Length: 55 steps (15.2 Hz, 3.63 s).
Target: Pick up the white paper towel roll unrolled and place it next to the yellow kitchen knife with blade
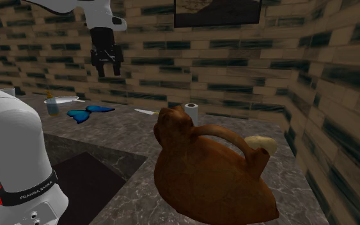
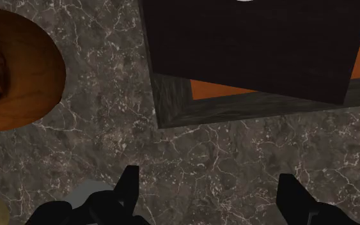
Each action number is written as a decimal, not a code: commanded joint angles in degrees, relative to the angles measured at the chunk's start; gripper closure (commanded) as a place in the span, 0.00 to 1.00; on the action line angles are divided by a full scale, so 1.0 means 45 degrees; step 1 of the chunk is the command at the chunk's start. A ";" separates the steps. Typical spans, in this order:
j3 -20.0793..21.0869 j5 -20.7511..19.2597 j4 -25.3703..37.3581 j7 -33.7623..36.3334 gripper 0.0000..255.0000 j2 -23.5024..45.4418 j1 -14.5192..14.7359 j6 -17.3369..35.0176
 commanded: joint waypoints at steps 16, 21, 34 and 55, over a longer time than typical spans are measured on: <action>-0.2877 -0.0702 0.1839 -0.3109 0.00 0.5571 -0.0785 0.4734; -0.3625 -0.0161 0.3312 -0.4319 0.00 0.7840 -0.0920 0.5775; -0.4217 0.1356 0.5528 -0.6230 0.00 1.1594 -0.1407 0.7458; -0.4216 0.1374 0.5494 -0.6245 1.00 1.1648 -0.1417 0.7544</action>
